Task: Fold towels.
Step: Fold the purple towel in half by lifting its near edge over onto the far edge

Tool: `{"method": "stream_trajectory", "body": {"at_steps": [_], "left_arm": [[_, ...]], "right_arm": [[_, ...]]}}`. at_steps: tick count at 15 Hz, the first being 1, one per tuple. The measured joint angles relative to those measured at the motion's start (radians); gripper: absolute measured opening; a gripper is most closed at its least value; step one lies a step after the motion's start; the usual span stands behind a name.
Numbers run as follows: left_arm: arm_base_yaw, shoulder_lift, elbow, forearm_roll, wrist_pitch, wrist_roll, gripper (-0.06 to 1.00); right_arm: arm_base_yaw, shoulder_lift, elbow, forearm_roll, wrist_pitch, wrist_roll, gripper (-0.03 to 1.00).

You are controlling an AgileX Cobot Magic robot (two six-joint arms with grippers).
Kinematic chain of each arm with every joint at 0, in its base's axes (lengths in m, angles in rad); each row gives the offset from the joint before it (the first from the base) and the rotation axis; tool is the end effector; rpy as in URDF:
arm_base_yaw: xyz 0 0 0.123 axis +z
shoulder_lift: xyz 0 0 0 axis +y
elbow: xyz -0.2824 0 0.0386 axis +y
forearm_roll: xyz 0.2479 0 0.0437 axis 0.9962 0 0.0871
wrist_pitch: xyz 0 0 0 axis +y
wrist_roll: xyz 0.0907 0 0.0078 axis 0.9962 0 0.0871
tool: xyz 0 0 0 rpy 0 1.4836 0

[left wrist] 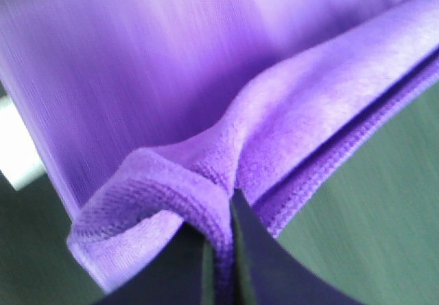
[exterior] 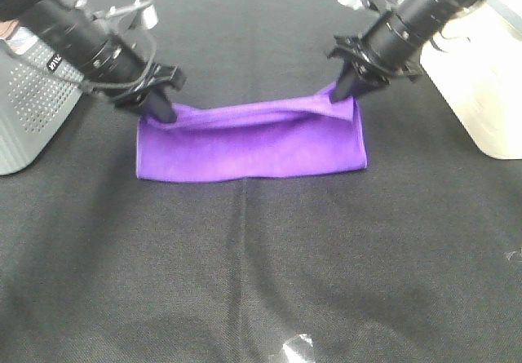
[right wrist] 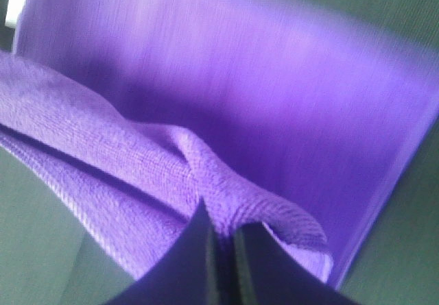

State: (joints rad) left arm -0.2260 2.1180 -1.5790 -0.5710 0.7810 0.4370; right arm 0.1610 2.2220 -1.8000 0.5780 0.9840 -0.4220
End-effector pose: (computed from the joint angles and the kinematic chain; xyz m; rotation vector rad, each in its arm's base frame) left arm 0.4304 -0.1346 0.1776 0.4311 2.6712 -0.5942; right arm 0.4598 0.1167 0.1860 -0.4358 2.7174 0.6811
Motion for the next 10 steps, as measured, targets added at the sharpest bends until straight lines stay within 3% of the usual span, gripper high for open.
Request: {"method": "stream_trajectory", "body": {"at_steps": [6, 10], "left_arm": [[0.0, 0.125, -0.125, 0.043, -0.077, 0.016, 0.0], [0.015, 0.192, -0.13, 0.02, -0.118, 0.02, 0.0]], "right_arm": [[0.0, 0.157, -0.216, -0.006, 0.001, 0.0, 0.02], [0.001, 0.212, -0.22, -0.045, 0.003, 0.024, 0.02]]}}
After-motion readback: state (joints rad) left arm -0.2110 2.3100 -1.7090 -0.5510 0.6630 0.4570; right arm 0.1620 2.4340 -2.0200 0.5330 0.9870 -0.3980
